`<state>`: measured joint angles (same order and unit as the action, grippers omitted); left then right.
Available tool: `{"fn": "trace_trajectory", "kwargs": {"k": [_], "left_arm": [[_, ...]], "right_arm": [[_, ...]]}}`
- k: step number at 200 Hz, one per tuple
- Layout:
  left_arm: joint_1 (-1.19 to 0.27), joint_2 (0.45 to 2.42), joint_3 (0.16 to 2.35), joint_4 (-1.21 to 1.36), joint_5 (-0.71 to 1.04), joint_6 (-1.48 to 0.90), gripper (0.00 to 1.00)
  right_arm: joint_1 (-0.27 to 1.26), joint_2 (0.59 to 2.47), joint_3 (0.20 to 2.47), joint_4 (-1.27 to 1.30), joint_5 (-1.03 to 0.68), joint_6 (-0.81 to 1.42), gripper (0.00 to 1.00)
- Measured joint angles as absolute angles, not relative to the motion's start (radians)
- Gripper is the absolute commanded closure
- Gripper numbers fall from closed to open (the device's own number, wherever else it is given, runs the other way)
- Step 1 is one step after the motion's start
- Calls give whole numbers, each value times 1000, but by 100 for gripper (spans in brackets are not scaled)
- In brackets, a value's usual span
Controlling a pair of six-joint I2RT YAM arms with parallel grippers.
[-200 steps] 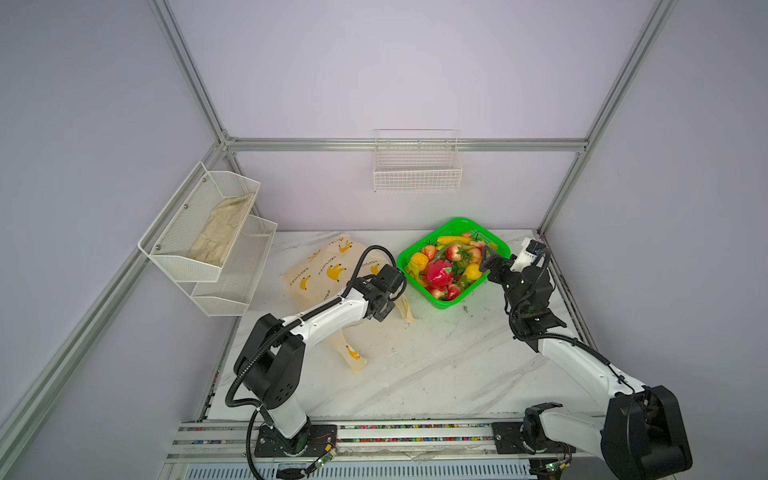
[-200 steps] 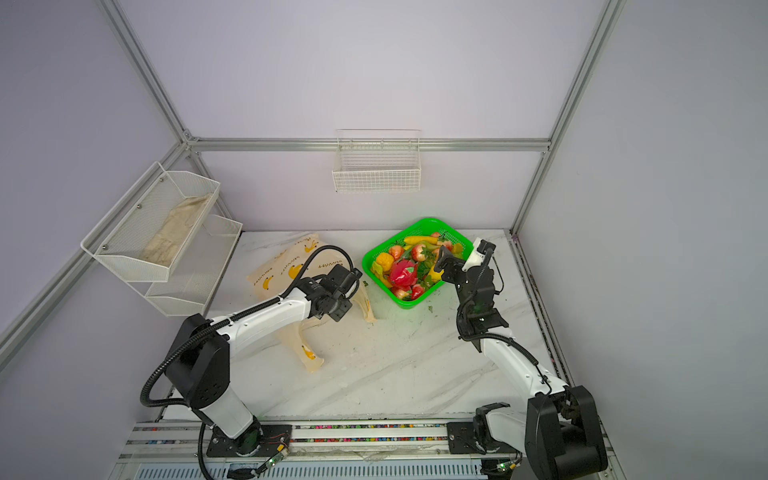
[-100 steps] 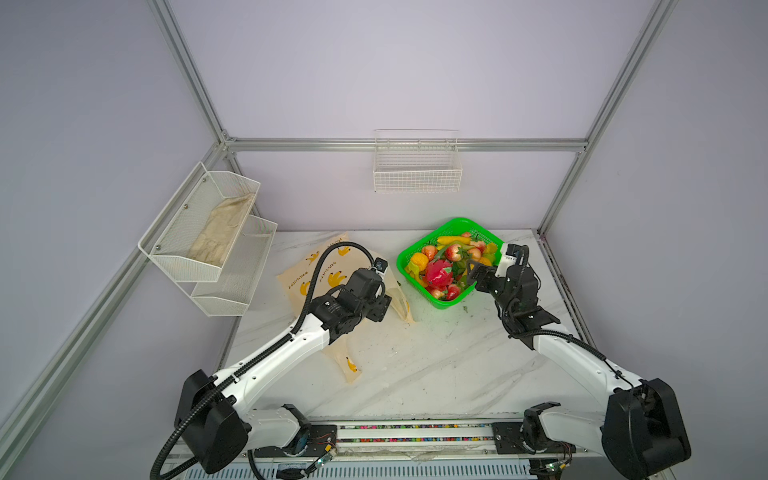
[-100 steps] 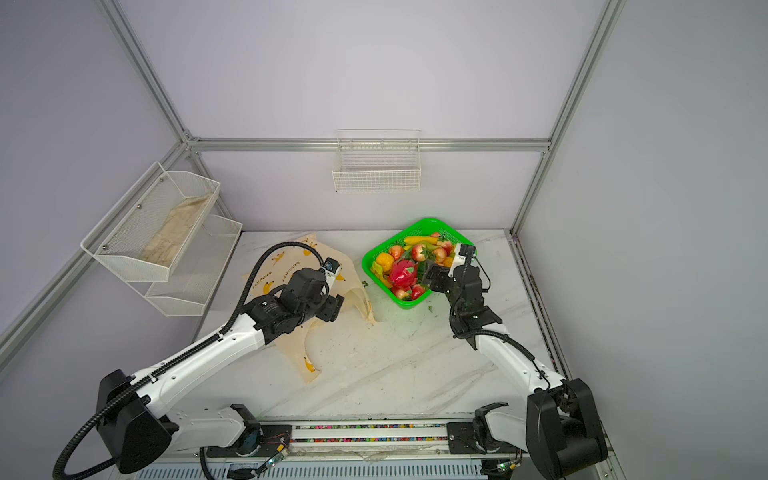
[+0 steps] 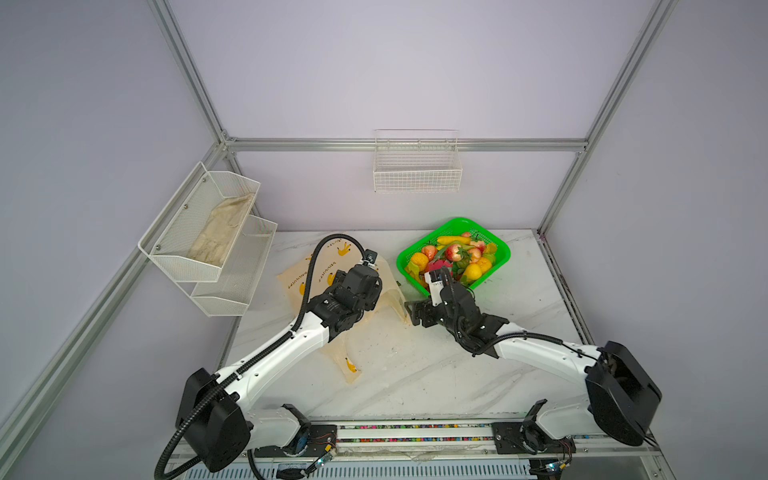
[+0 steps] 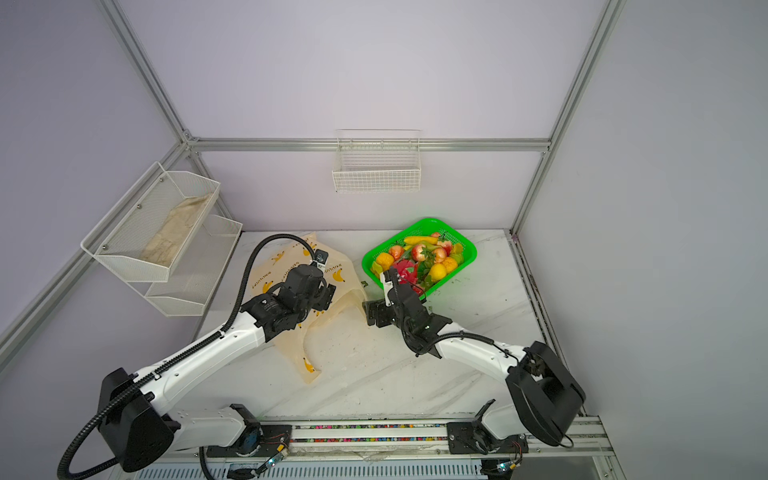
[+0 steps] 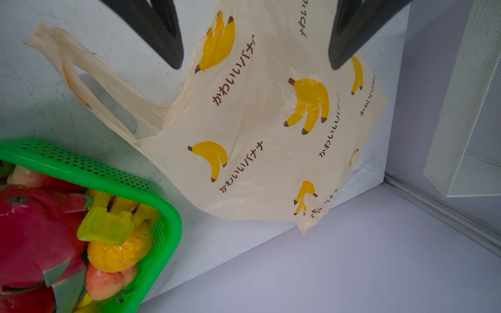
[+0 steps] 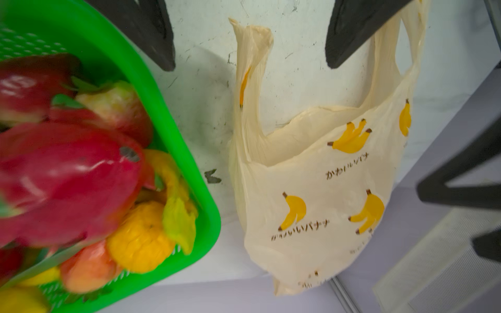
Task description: Place the fake fruits into the plastic bag and tie a complex knot
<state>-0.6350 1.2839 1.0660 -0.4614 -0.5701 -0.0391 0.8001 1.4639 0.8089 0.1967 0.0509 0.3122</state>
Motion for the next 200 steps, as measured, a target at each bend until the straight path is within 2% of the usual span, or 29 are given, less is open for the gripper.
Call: {"fn": "trace_trajectory", "kwargs": {"k": [31, 63, 85, 98, 151, 200], "left_arm": [[-635, 1254, 1023, -440, -592, -11, 16], [-635, 1244, 974, -406, -588, 14, 16], [-635, 1244, 948, -377, -543, 48, 16], [-635, 1249, 939, -361, -505, 76, 16], [-638, 1307, 884, -262, -477, 254, 14], [-643, 1390, 884, -140, -479, 379, 9]], "right_arm": [[833, 1608, 804, 279, 75, 343, 19], [833, 1749, 812, 374, 101, 375, 47], [833, 1814, 826, 402, 121, 372, 71], [834, 1819, 824, 411, 136, 368, 80], [834, 1690, 739, 518, 134, 348, 94], [834, 1615, 719, 570, 135, 346, 97]]}}
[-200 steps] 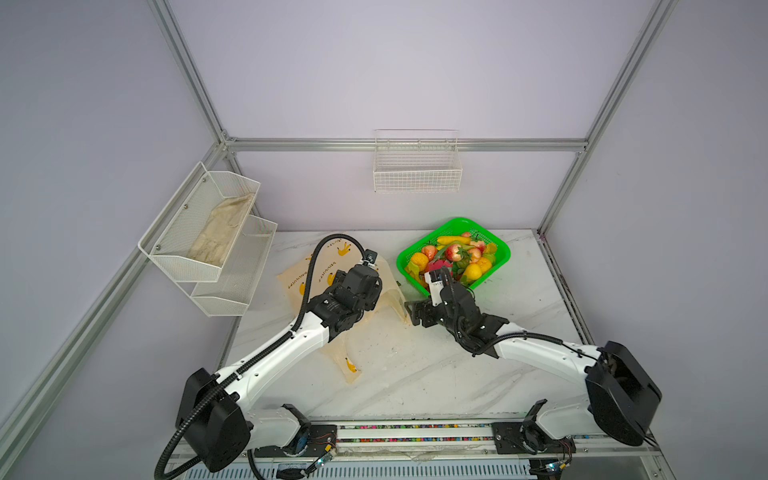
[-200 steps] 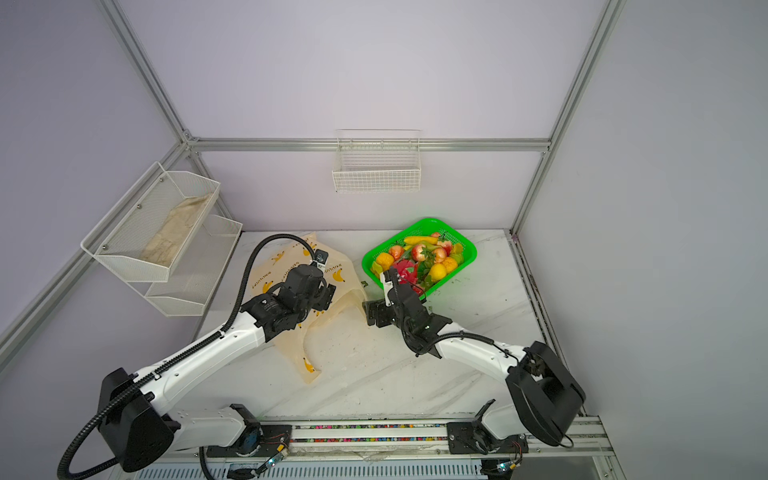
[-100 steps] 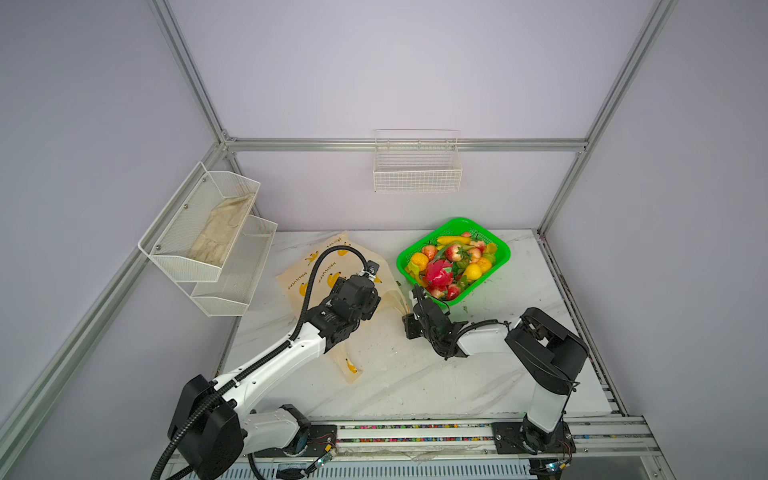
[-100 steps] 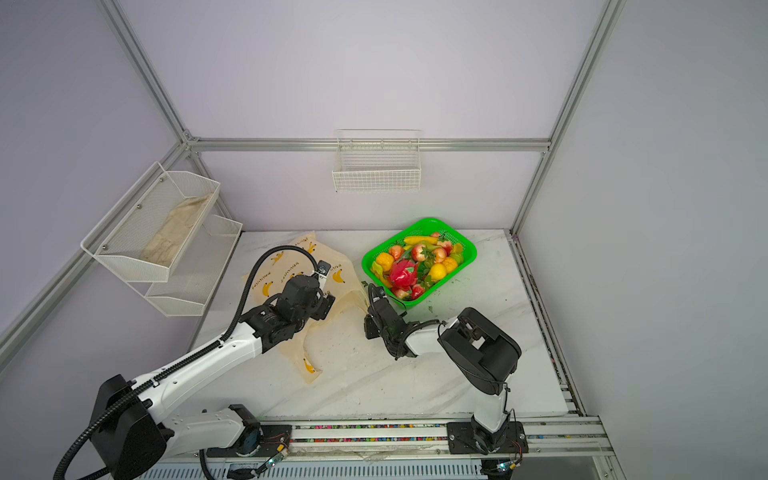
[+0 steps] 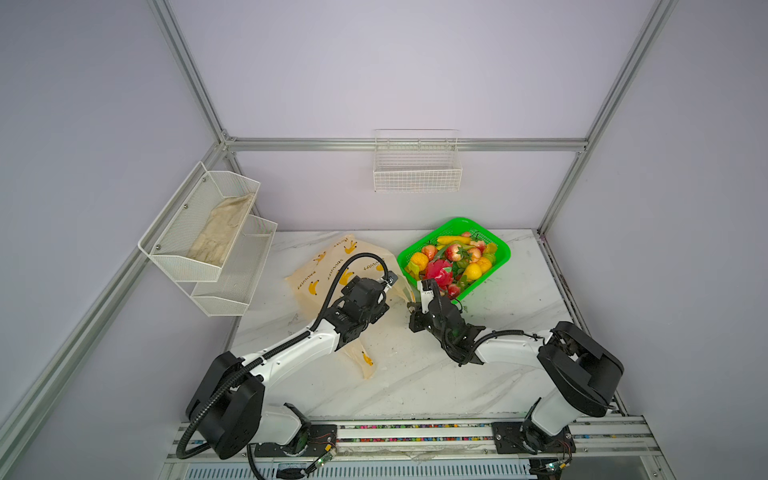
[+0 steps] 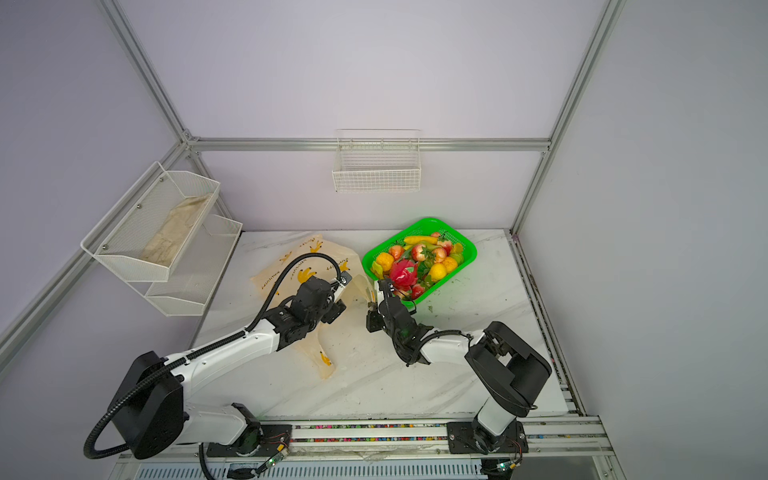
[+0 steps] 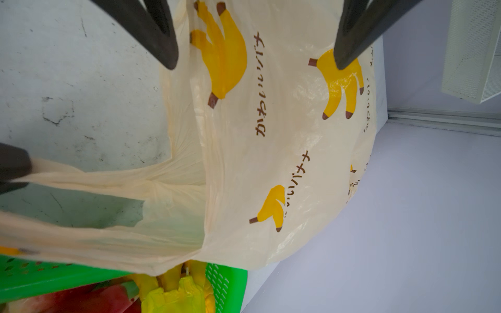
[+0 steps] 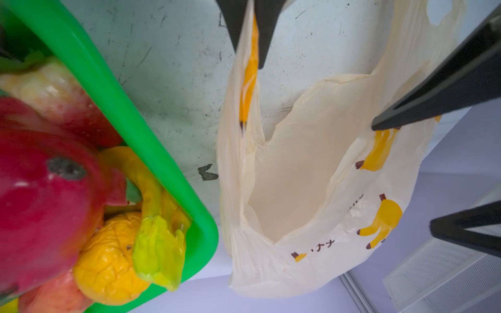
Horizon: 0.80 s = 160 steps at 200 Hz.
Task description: Place the fake fruits into the plastic bag and tie a complex knot
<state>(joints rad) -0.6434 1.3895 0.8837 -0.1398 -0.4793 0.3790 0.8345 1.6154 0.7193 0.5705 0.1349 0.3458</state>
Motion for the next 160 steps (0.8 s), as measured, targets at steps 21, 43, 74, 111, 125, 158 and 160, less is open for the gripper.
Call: {"fn": "trace_trajectory", "kwargs": {"k": [21, 43, 74, 111, 125, 158, 160], "left_arm": [[-644, 1441, 884, -87, -479, 398, 6], [-644, 1501, 884, -38, -485, 416, 8], [-642, 1590, 884, 60, -533, 450, 18], [-633, 1654, 884, 132, -577, 487, 45], [-628, 1656, 884, 153, -583, 488, 55], [-617, 1655, 884, 181, -567, 477, 77], [-616, 1655, 884, 182, -562, 468, 78]], "right_arm": [[834, 1613, 719, 582, 135, 346, 97], [834, 1613, 719, 584, 135, 345, 97], [834, 1613, 719, 585, 134, 342, 98], [834, 1613, 719, 585, 138, 326, 98], [834, 1613, 719, 584, 144, 314, 98], [834, 1613, 722, 568, 169, 274, 98], [834, 1613, 723, 567, 169, 271, 98]]}}
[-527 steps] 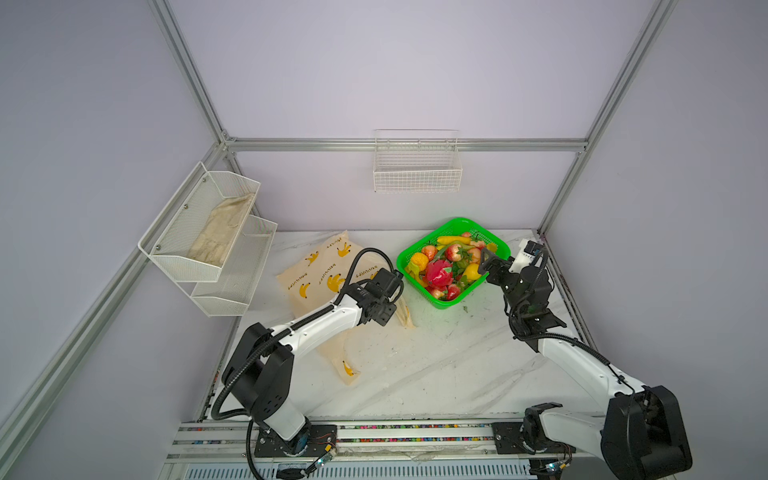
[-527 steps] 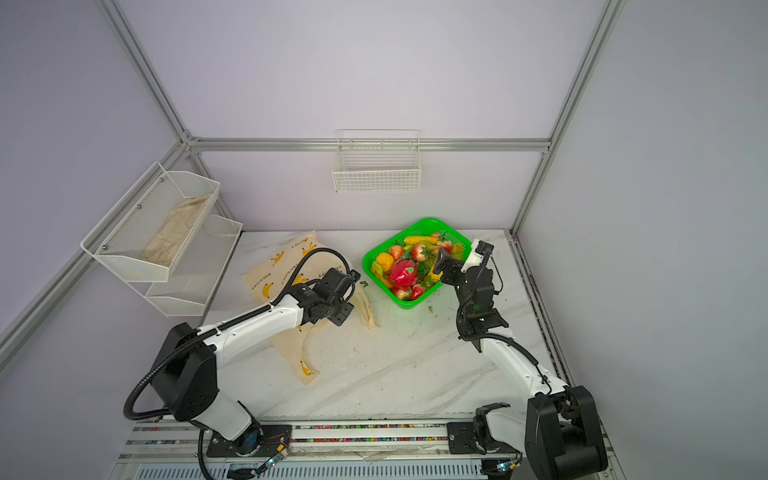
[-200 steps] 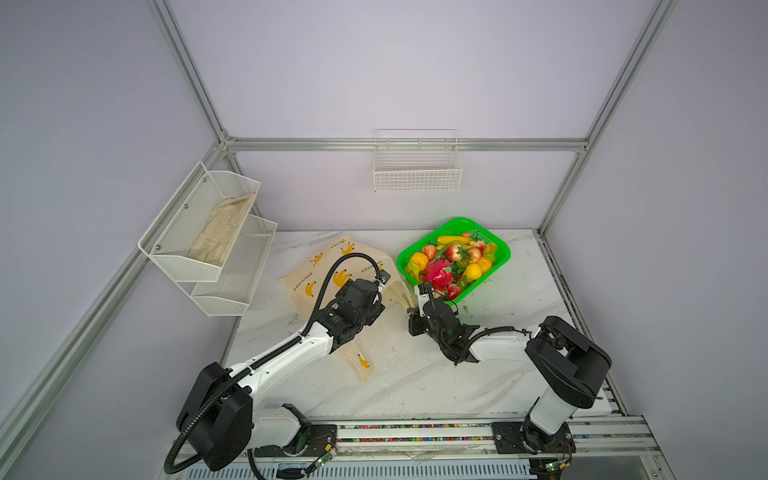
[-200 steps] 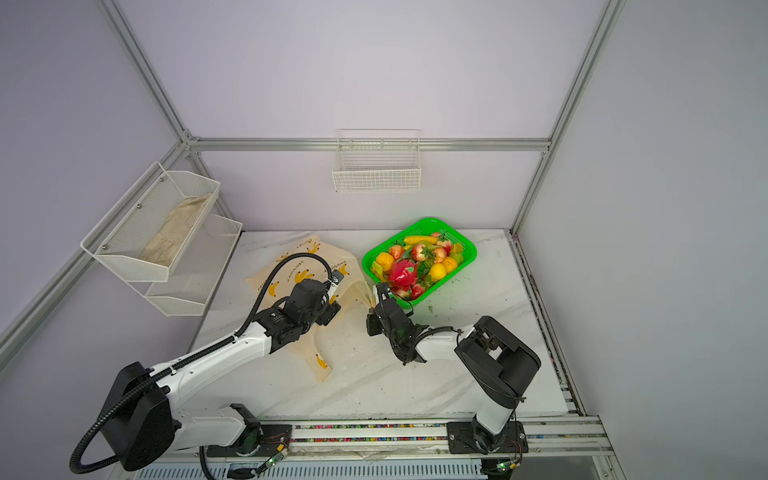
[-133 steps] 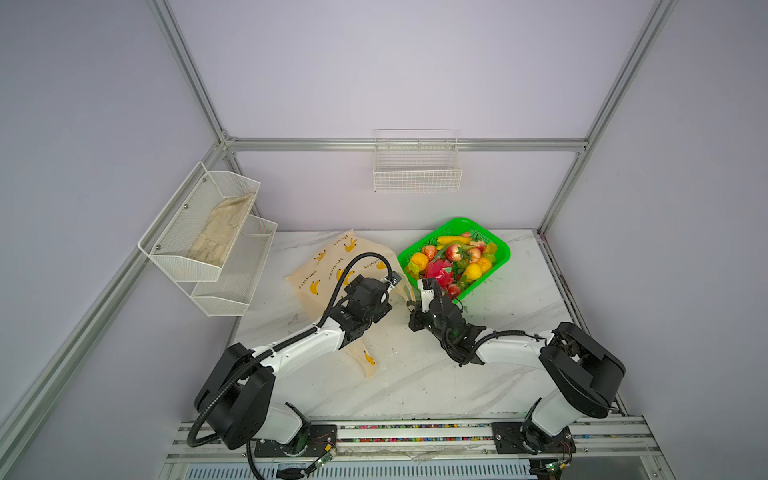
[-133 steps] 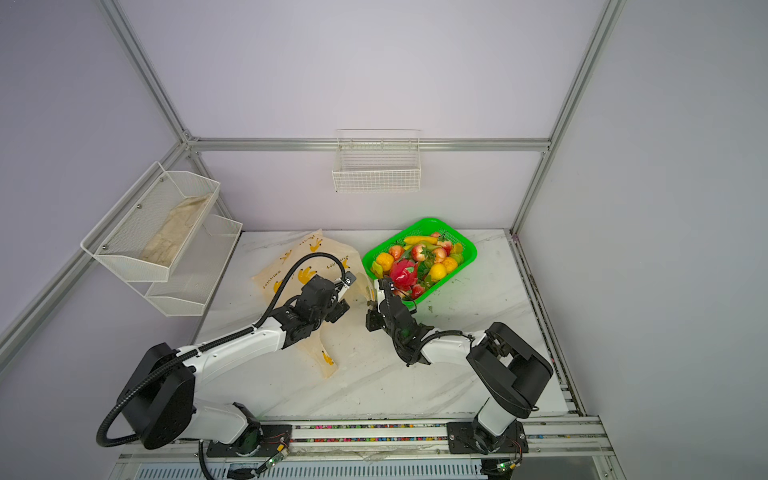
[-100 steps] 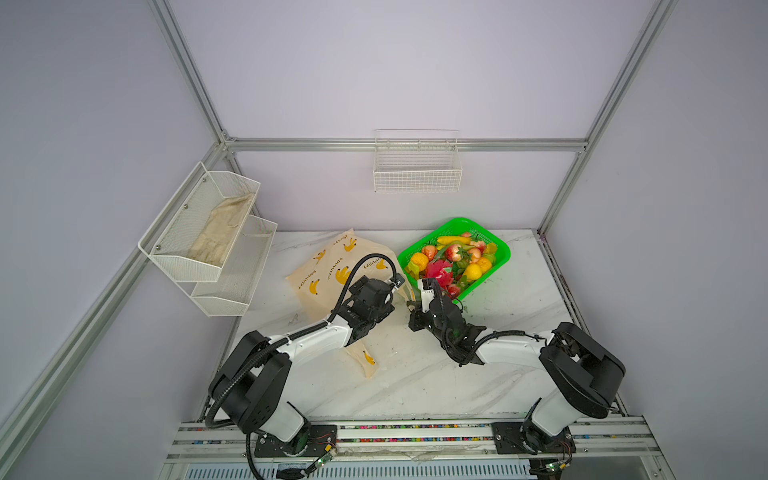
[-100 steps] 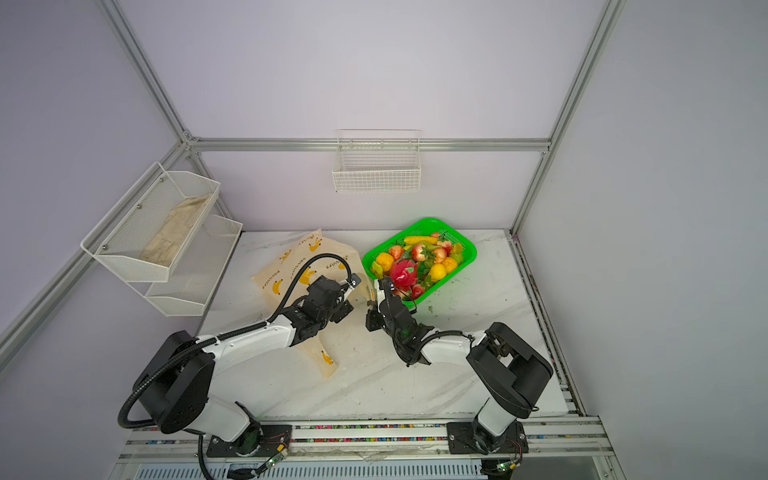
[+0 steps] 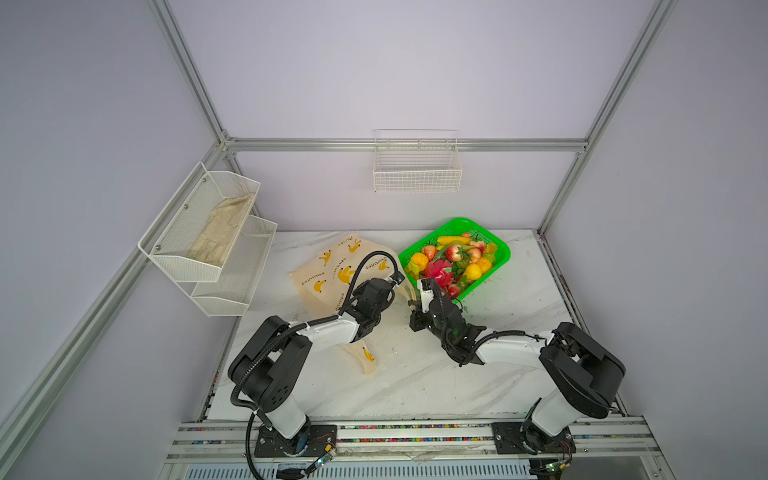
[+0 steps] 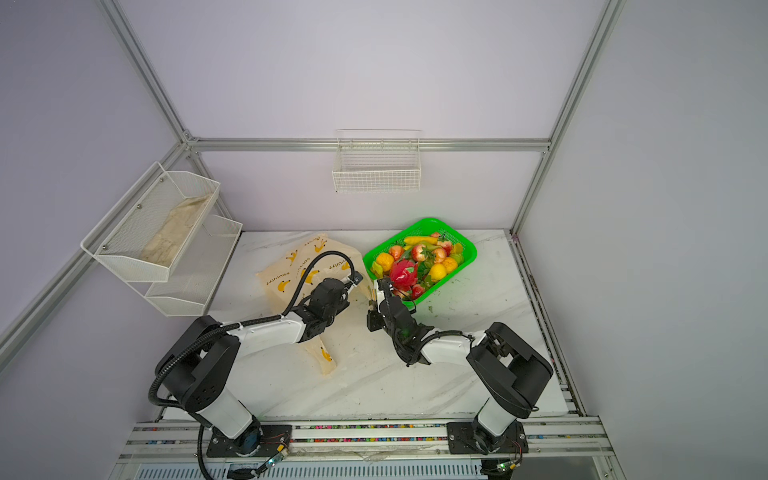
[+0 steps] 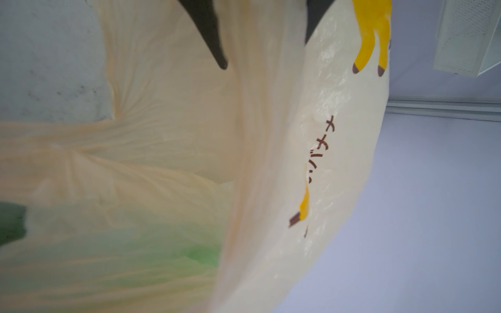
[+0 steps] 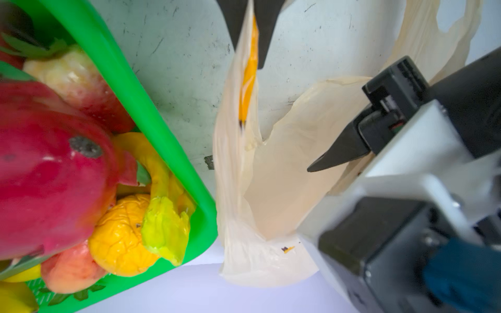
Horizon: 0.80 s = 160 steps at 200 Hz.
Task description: Place the fake fruits into the plastic bag and tie a complex knot
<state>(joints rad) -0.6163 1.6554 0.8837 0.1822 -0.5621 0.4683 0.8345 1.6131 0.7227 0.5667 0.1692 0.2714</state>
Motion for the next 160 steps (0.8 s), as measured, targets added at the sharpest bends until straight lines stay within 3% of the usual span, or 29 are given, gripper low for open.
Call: {"fn": "trace_trajectory", "kwargs": {"k": [52, 78, 139, 160], "left_arm": [[-597, 1603, 884, 118, -482, 392, 100], [-577, 1538, 887, 40, -422, 298, 100], [-410, 1473, 913, -136, -239, -45, 100], [-372, 1465, 913, -156, -178, -149, 100]], "right_arm": [[820, 1616, 790, 483, 193, 190, 92], [784, 1647, 873, 429, 169, 150, 82], [700, 1694, 1047, 257, 34, 98, 33], [672, 1644, 1043, 198, -16, 96, 22]]}}
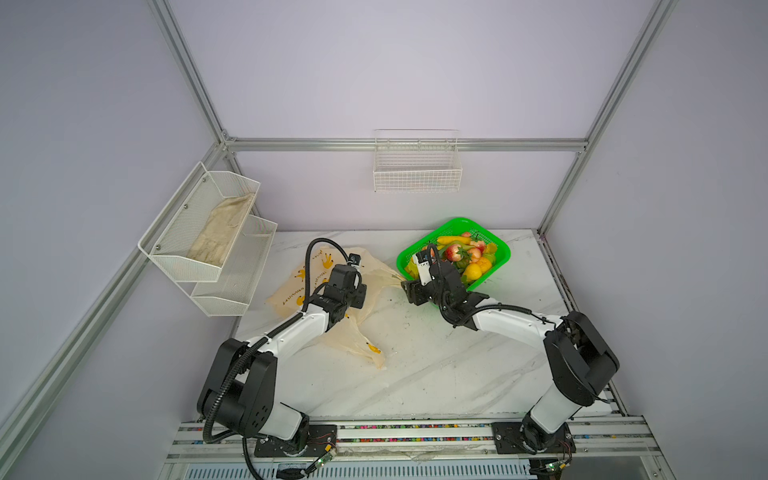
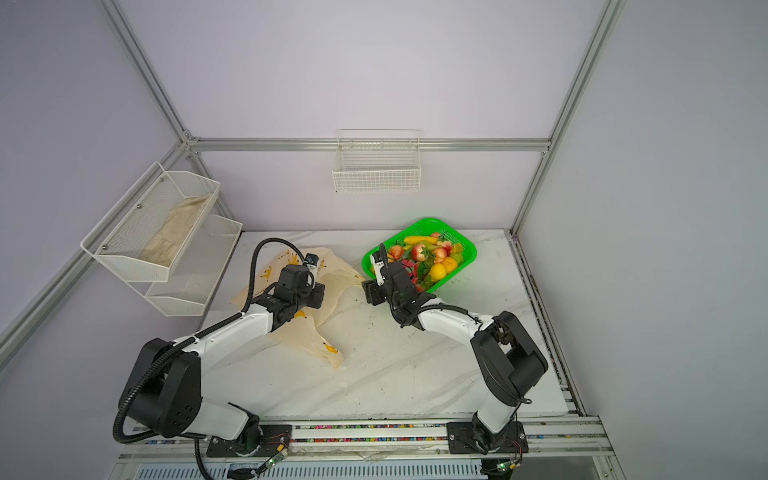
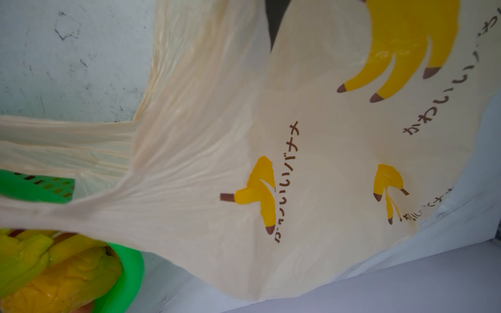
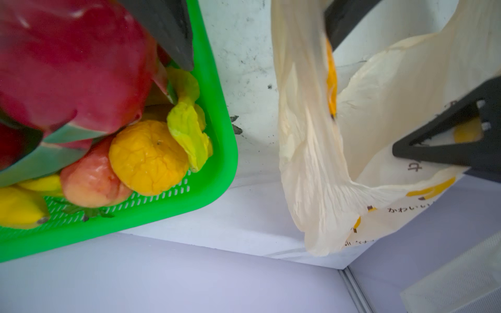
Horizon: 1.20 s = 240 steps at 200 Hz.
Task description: Place the fake fruits into the plastic bag and tie a complex knot
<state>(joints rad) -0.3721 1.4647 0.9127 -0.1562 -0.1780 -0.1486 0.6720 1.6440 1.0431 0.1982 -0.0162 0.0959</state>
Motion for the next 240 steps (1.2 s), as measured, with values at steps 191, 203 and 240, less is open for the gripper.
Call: {"fn": "trace_trajectory", "kwargs": {"k": [191, 203, 240], "left_arm": [[-354, 1464, 924, -205, 18, -465, 100], [-354, 1464, 924, -205, 19, -465, 100], [-354, 1464, 924, -205, 19, -464, 100]], "right_arm": [[303, 1710, 1347, -70, -20, 105, 18], [303, 1748, 1388, -97, -19, 89, 19], [303, 1852, 1488, -161, -25, 49, 20]]}}
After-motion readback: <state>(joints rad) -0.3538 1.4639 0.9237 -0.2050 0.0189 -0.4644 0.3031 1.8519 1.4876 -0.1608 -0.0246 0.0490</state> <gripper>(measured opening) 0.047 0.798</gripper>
